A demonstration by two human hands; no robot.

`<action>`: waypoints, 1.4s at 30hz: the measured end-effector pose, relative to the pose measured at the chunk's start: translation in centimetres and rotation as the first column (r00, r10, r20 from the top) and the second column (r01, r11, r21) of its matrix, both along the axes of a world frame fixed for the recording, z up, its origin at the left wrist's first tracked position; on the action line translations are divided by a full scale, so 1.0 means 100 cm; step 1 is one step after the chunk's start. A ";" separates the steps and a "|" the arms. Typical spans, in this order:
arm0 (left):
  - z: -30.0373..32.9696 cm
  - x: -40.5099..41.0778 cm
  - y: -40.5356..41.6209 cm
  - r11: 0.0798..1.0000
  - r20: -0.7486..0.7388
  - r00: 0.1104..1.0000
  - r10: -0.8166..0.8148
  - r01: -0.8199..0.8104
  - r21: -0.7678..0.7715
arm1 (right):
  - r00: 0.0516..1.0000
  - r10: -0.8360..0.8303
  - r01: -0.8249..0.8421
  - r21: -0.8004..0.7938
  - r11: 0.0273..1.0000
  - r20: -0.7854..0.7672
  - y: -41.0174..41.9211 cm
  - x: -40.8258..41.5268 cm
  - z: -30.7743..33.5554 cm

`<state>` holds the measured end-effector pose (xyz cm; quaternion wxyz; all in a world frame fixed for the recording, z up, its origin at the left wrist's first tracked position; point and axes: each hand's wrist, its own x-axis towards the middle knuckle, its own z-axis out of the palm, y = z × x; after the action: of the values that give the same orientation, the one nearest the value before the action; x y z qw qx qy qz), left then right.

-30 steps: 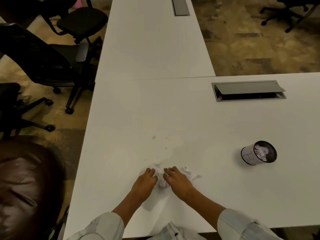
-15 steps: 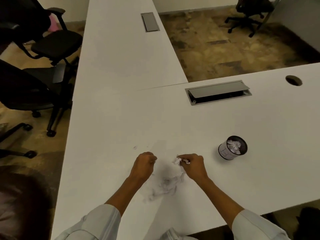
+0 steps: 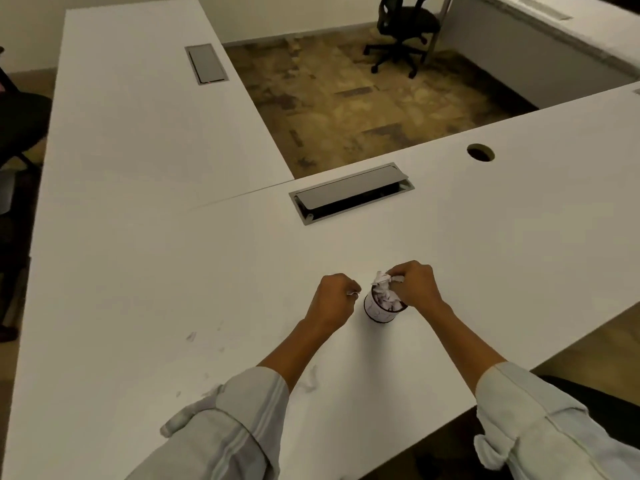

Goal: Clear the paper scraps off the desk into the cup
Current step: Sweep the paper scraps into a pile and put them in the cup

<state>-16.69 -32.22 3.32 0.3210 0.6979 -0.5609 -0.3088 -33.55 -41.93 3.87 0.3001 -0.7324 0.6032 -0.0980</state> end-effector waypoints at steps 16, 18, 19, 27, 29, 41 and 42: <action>0.002 -0.063 -0.056 0.943 0.036 0.958 -0.285 0.273 0.193 | 0.978 -0.174 0.161 0.114 0.980 0.115 -0.014 -0.070 0.018; 0.001 -0.061 -0.054 0.925 0.061 0.935 -0.349 0.334 0.184 | 0.973 -0.195 0.178 0.128 0.976 0.128 -0.006 -0.080 0.016; 0.000 -0.058 -0.053 0.917 0.073 0.925 -0.372 0.355 0.180 | 0.968 -0.212 0.193 0.142 0.971 0.137 -0.002 -0.083 0.015; -0.012 -0.025 -0.024 0.947 0.192 0.928 -0.320 0.311 0.076 | 0.962 -0.178 0.157 0.112 0.981 0.206 0.046 -0.068 -0.005; -0.020 -0.012 -0.005 0.952 0.306 0.902 -0.305 0.296 0.078 | 0.975 -0.070 0.050 0.101 0.994 0.211 0.070 -0.052 -0.021; -0.087 0.085 0.196 0.874 0.460 0.856 -0.236 -0.020 0.485 | 0.796 0.587 -0.528 0.307 0.792 -0.147 0.212 0.039 -0.118; -0.089 0.091 0.213 0.861 0.455 0.861 -0.226 -0.042 0.507 | 0.778 0.610 -0.554 0.294 0.778 -0.148 0.224 0.047 -0.123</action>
<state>-7.57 -10.89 -5.60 -0.0430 0.7839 -0.5585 -0.2677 -28.86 -19.51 -8.40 0.3262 -0.8491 0.3836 0.1596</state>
